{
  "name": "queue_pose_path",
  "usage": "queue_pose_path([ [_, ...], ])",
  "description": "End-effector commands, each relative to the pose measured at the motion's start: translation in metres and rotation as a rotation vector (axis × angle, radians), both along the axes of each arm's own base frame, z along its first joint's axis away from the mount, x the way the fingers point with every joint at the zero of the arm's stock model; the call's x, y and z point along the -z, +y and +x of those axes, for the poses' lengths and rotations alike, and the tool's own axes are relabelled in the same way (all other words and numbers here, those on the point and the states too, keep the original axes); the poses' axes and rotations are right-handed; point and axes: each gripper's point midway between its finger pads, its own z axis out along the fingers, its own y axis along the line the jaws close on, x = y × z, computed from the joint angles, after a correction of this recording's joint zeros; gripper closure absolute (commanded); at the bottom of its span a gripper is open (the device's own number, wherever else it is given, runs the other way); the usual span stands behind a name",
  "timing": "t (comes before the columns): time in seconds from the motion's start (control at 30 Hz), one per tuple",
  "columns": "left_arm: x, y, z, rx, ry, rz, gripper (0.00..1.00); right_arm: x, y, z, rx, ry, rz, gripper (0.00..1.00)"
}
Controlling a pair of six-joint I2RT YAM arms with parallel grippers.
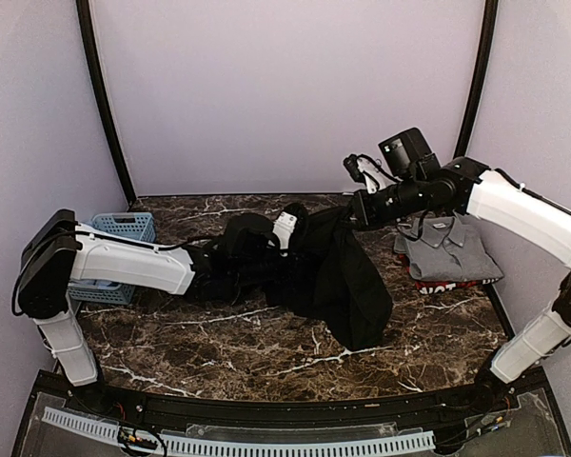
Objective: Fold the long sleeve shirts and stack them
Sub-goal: Pick up the crumpled shirt from the center of the board.
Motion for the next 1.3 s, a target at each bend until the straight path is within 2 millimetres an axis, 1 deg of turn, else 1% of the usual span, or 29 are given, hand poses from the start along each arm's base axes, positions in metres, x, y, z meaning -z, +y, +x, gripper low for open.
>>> queue_pose_path([
  [0.0,-0.057,0.002,-0.022,0.157,-0.056,0.010,1.00,-0.011,-0.037,0.021,0.118,-0.089,-0.105,0.90],
  [0.03,-0.074,0.006,-0.024,0.160,-0.072,0.013,1.00,-0.011,-0.046,0.025,0.147,-0.102,-0.144,0.88],
  [0.07,-0.074,0.014,-0.025,0.163,-0.058,0.068,1.00,-0.009,-0.056,0.029,0.180,-0.111,-0.196,0.85],
  [0.1,-0.086,0.021,-0.028,0.164,-0.071,0.080,1.00,-0.009,-0.064,0.034,0.210,-0.125,-0.235,0.84],
  [0.13,-0.089,0.029,-0.028,0.159,-0.049,0.116,1.00,-0.008,-0.071,0.038,0.239,-0.137,-0.272,0.82],
  [0.17,-0.101,0.035,-0.029,0.153,-0.052,0.113,1.00,-0.009,-0.075,0.041,0.259,-0.145,-0.296,0.81],
  [0.2,-0.112,0.046,-0.022,0.107,-0.054,0.131,1.00,-0.008,-0.078,0.043,0.268,-0.147,-0.311,0.80],
  [0.23,-0.121,0.054,-0.022,0.085,-0.053,0.132,1.00,-0.008,-0.076,0.044,0.264,-0.143,-0.309,0.80],
  [0.27,-0.140,0.061,-0.017,0.049,-0.085,0.116,1.00,-0.008,-0.073,0.043,0.254,-0.140,-0.296,0.81],
  [0.3,-0.146,0.064,-0.017,0.040,-0.102,0.126,1.00,-0.010,-0.068,0.042,0.236,-0.138,-0.273,0.81],
  [0.33,-0.159,0.069,-0.013,0.015,-0.133,0.120,1.00,-0.011,-0.062,0.039,0.210,-0.132,-0.240,0.82],
  [0.37,-0.164,0.072,-0.012,0.013,-0.157,0.135,1.00,-0.013,-0.056,0.035,0.184,-0.128,-0.209,0.82],
  [0.4,-0.174,0.076,-0.009,-0.011,-0.182,0.135,1.00,-0.015,-0.053,0.032,0.166,-0.128,-0.182,0.82],
  [0.47,-0.183,0.079,-0.006,-0.008,-0.241,0.171,1.00,-0.016,-0.047,0.022,0.124,-0.119,-0.135,0.81],
  [0.53,-0.190,0.082,-0.006,0.003,-0.295,0.184,1.00,-0.019,-0.046,0.016,0.112,-0.130,-0.101,0.75],
  [0.57,-0.190,0.082,-0.007,0.008,-0.314,0.187,1.00,-0.018,-0.047,0.014,0.110,-0.135,-0.095,0.70],
  [0.6,-0.196,0.086,-0.008,0.012,-0.348,0.197,1.00,-0.017,-0.050,0.013,0.115,-0.140,-0.098,0.64],
  [0.63,-0.195,0.090,-0.006,-0.002,-0.363,0.203,1.00,-0.014,-0.053,0.012,0.119,-0.142,-0.103,0.58],
  [0.67,-0.201,0.095,-0.007,-0.005,-0.388,0.202,1.00,-0.013,-0.053,0.009,0.113,-0.142,-0.099,0.50],
  [0.7,-0.202,0.100,-0.003,-0.015,-0.394,0.198,1.00,-0.011,-0.051,0.003,0.088,-0.137,-0.081,0.45],
  [0.73,-0.206,0.105,-0.001,-0.023,-0.399,0.188,1.00,-0.011,-0.049,-0.003,0.065,-0.140,-0.055,0.42],
  [0.83,-0.213,0.121,0.011,-0.051,-0.384,0.168,1.00,0.000,-0.043,-0.021,0.018,-0.138,-0.006,0.35],
  [0.93,-0.220,0.131,0.018,-0.069,-0.365,0.146,1.00,0.020,-0.044,-0.037,0.013,-0.120,-0.021,0.30],
  [0.97,-0.226,0.135,0.022,-0.078,-0.368,0.137,1.00,0.029,-0.045,-0.042,0.017,-0.111,-0.036,0.29],
  [1.0,-0.226,0.137,0.022,-0.082,-0.362,0.140,1.00,0.037,-0.046,-0.047,0.017,-0.106,-0.053,0.27],
  [1.03,-0.231,0.142,0.025,-0.095,-0.366,0.136,1.00,0.044,-0.047,-0.051,0.020,-0.102,-0.070,0.25],
  [1.13,-0.236,0.148,0.029,-0.110,-0.354,0.128,1.00,0.065,-0.051,-0.061,0.027,-0.086,-0.134,0.21],
  [1.2,-0.238,0.150,0.031,-0.119,-0.347,0.126,1.00,0.076,-0.052,-0.067,0.031,-0.073,-0.169,0.18],
  [1.27,-0.239,0.151,0.034,-0.129,-0.338,0.125,1.00,0.081,-0.046,-0.073,0.033,-0.091,-0.179,0.17],
])
